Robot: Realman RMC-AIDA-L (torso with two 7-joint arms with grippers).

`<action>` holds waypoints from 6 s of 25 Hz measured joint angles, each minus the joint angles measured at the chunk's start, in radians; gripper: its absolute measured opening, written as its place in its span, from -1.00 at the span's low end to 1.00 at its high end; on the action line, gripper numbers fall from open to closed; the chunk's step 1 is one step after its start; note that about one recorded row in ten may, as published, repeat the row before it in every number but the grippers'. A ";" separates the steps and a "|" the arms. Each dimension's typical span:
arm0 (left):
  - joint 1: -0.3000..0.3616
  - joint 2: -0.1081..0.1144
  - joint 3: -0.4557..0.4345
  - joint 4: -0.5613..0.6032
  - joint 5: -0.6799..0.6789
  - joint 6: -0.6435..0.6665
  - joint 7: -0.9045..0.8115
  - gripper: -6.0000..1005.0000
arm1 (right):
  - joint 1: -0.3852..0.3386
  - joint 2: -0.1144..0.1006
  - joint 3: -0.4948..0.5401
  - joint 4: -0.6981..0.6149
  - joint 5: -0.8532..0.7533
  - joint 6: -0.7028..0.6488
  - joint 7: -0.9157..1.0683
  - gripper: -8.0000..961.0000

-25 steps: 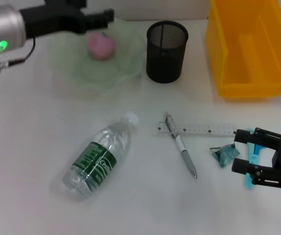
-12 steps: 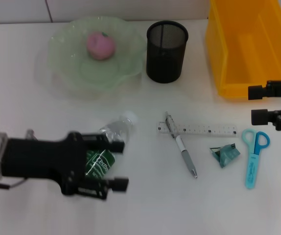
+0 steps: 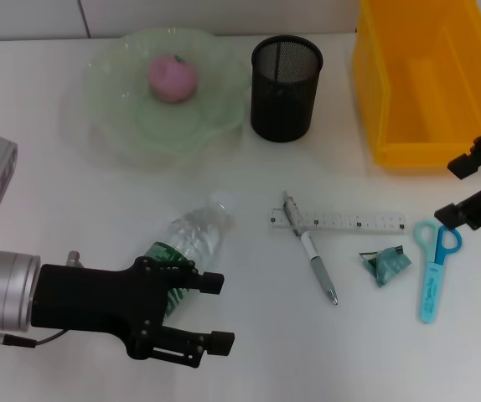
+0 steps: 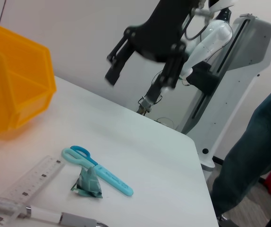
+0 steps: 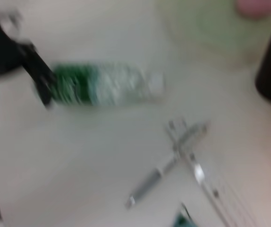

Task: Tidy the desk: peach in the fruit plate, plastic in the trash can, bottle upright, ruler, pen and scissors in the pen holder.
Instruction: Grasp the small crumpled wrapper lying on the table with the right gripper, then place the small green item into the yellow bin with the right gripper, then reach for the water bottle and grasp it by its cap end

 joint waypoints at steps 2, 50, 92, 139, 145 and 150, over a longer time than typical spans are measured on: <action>0.000 0.000 0.000 -0.001 -0.001 0.000 0.000 0.70 | 0.001 0.016 -0.020 -0.005 -0.054 0.015 0.000 0.65; -0.064 0.003 -0.003 -0.074 0.003 -0.053 -0.013 0.70 | -0.002 0.049 -0.505 0.361 -0.081 0.478 -0.264 0.52; -0.065 0.009 -0.044 -0.075 0.002 -0.066 -0.011 0.65 | 0.005 0.051 -0.049 0.164 -0.095 0.794 0.078 -0.24; -0.059 0.011 -0.065 -0.073 -0.003 -0.045 -0.059 0.60 | -0.157 0.045 -0.026 0.212 0.067 0.945 0.065 0.72; -0.065 0.022 -0.067 -0.064 0.002 -0.050 -0.118 0.59 | -0.246 0.043 0.181 0.249 0.432 0.542 -0.277 0.72; -0.084 0.042 -0.095 0.056 0.028 -0.072 -0.416 0.58 | -0.265 -0.004 0.362 0.510 0.559 0.282 -0.546 0.72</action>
